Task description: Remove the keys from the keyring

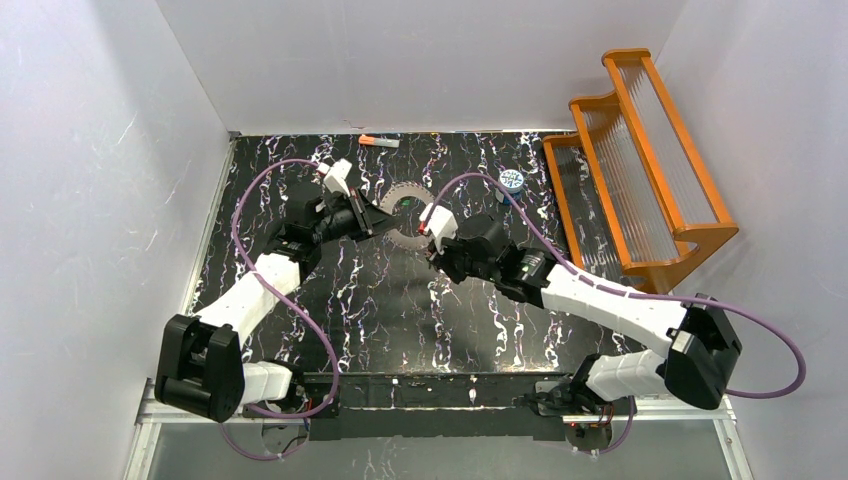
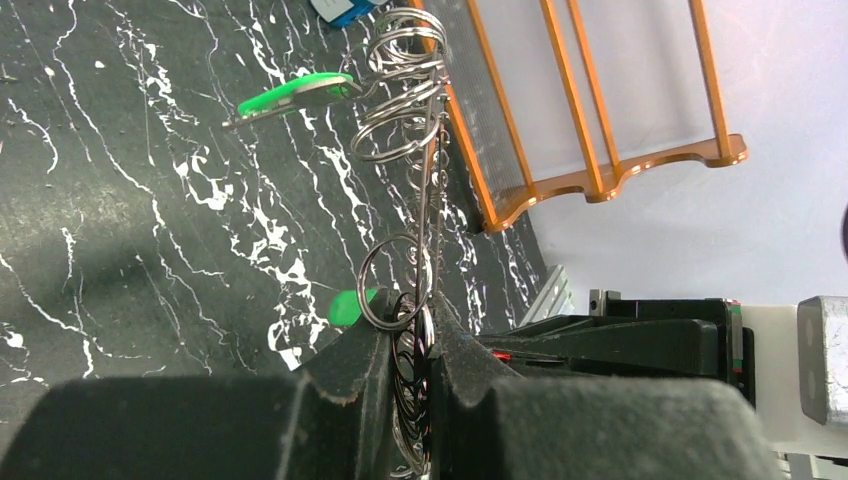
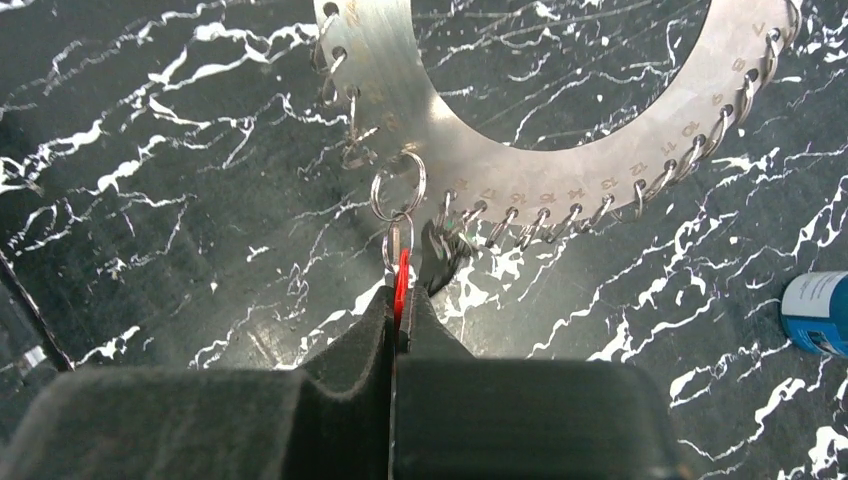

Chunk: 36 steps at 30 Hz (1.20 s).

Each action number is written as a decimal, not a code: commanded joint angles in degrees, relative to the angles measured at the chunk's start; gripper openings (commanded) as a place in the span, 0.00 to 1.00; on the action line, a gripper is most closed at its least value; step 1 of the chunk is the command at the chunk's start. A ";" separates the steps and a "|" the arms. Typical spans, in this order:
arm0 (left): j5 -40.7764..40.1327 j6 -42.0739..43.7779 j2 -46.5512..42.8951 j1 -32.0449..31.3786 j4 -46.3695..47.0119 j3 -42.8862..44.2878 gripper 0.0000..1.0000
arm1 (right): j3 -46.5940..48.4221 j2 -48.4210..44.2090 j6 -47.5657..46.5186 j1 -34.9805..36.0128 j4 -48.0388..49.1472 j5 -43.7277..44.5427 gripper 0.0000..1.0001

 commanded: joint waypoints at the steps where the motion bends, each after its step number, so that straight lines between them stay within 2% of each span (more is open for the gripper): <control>1: -4.89 7.41 -0.59 1.40 -4.40 2.80 0.00 | 4.97 0.53 -2.23 -0.07 -11.11 4.11 0.01; 13: -9.45 12.84 0.41 1.38 -12.02 5.42 0.00 | 9.95 0.77 -3.36 -0.04 -20.72 4.13 0.01; 20: -6.80 14.37 3.04 1.42 -13.18 6.56 0.00 | 20.03 6.27 -3.69 -0.04 -31.07 -2.24 0.01; 30: -8.94 18.04 3.64 1.37 -17.42 8.63 0.00 | 24.94 10.56 -3.19 -0.04 -38.43 3.99 0.01; 36: -9.87 21.81 3.62 1.39 -22.08 10.44 0.00 | 24.42 11.45 -0.31 -0.05 -39.29 16.19 0.01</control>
